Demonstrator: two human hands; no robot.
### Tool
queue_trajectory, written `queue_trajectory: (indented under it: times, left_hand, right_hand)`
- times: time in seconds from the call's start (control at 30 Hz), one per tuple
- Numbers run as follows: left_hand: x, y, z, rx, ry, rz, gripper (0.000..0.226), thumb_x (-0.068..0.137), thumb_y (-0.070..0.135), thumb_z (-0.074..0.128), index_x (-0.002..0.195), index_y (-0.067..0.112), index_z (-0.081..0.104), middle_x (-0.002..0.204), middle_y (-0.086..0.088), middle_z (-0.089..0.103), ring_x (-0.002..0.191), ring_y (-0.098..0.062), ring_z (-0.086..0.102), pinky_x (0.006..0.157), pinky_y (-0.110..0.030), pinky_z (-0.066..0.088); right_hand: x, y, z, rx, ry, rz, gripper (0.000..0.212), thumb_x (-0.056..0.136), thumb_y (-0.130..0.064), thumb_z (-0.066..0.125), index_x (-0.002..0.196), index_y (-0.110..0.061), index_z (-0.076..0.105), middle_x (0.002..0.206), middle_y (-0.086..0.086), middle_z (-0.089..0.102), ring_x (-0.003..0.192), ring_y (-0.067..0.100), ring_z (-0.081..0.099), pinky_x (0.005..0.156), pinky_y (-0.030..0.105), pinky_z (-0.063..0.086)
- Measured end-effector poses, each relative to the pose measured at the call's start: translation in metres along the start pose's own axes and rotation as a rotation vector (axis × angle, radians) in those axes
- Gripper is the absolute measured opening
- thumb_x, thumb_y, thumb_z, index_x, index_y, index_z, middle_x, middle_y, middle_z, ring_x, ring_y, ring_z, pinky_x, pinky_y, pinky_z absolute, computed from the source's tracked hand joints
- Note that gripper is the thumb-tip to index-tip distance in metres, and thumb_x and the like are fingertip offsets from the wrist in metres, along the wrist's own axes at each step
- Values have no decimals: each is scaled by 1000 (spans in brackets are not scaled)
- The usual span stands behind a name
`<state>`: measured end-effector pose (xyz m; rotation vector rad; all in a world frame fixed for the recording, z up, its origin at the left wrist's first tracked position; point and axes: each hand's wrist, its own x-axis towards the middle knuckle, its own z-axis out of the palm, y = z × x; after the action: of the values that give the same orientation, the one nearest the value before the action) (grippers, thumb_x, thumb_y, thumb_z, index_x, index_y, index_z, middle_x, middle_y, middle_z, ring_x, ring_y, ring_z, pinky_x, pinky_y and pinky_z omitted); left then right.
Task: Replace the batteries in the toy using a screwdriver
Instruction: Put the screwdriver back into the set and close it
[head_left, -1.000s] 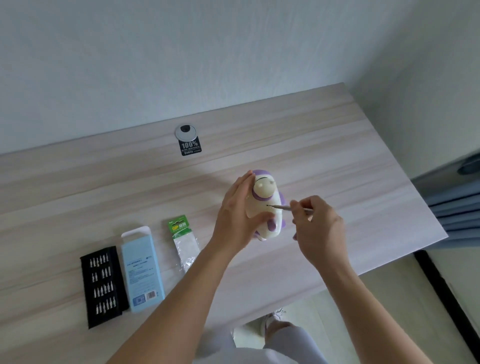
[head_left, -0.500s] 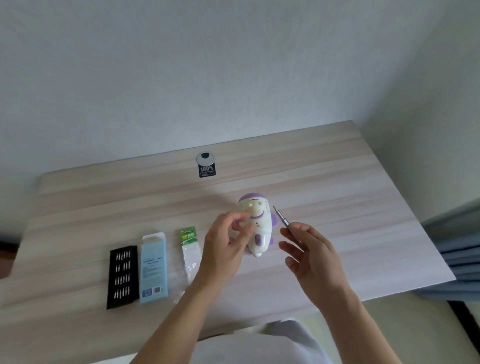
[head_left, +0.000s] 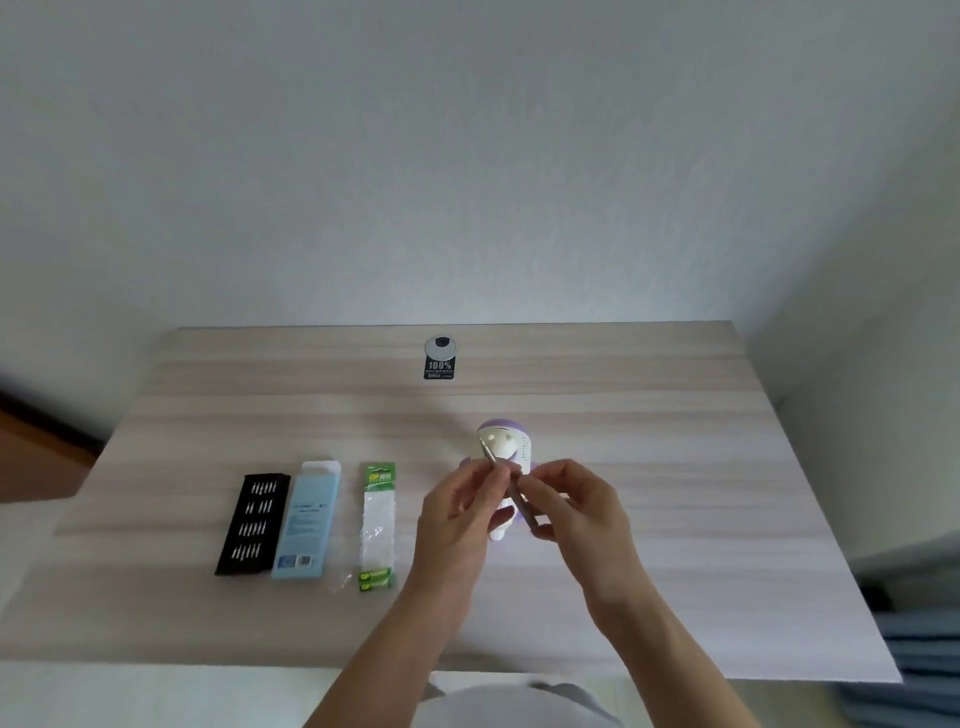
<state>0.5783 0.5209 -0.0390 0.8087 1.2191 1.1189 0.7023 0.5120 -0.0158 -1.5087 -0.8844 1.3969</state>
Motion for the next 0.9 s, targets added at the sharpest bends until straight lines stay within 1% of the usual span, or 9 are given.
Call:
queue_trajectory:
  times: [0.1,0.2,0.3,0.37,0.43,0.6,0.73,0.8,0.9]
  left_hand:
    - [-8,6,0,20,2,20,14,98,13,59,101,6,71,85,-12,72,81,-28,73,82,-45,59]
    - [-18,9,0,102,-1,60,11,97,10,61,99,7,72,82,-9,71,70,-31,73,72,-44,63]
    - [-26,8,-3,171,35,83,10,95,11,64,96,9,74,83,-9,73,67,-33,72,64,-37,62]
    - [-32,8,-8,206,48,104,10,95,9,65,97,8,74,82,-6,74,64,-30,71,60,-29,59]
    - [-37,8,-13,218,48,118,9,94,7,65,96,8,74,79,-1,73,60,-27,66,60,-28,56]
    - [-42,8,-27,270,72,140,9,94,8,66,93,14,72,78,6,71,61,-26,65,62,-38,53]
    - [-44,12,-44,339,109,162,8,94,10,67,92,18,68,83,12,69,58,-16,64,70,-49,58]
    - [-44,13,-57,375,136,177,7,93,12,68,93,19,68,84,13,69,57,-12,63,70,-46,59]
    - [-43,14,-81,415,193,187,8,93,15,69,95,23,69,89,13,71,65,-13,68,65,-31,58]
  right_hand:
    - [2,-9,-5,-65,21,-102,10,90,-16,68,82,-21,71,76,-7,71,73,16,67,61,23,53]
    - [2,-19,-5,-90,-59,-189,11,92,-15,68,87,-21,75,80,-7,73,69,11,66,59,21,53]
    - [1,-22,0,-76,-139,-197,13,92,-10,67,85,-14,78,76,0,74,64,11,65,57,20,51]
    - [0,-20,2,-55,-157,-173,13,91,-10,68,84,-14,78,75,3,74,65,12,65,59,23,53]
    - [0,-17,4,-42,-167,-148,11,90,-13,70,82,-14,78,74,5,72,64,12,64,59,24,53]
    - [1,-12,16,-51,-210,-116,9,89,-13,70,85,-9,77,78,10,74,66,14,66,61,29,54]
    - [1,-11,35,-49,-249,-104,7,89,-12,71,88,-7,75,74,4,72,63,11,65,58,22,52]
    - [1,-10,47,-60,-276,-107,6,89,-12,71,88,-7,75,71,0,71,63,9,65,58,22,52]
    - [3,-9,69,-79,-314,-103,3,88,-11,72,88,-9,74,71,0,72,63,9,64,59,23,52]
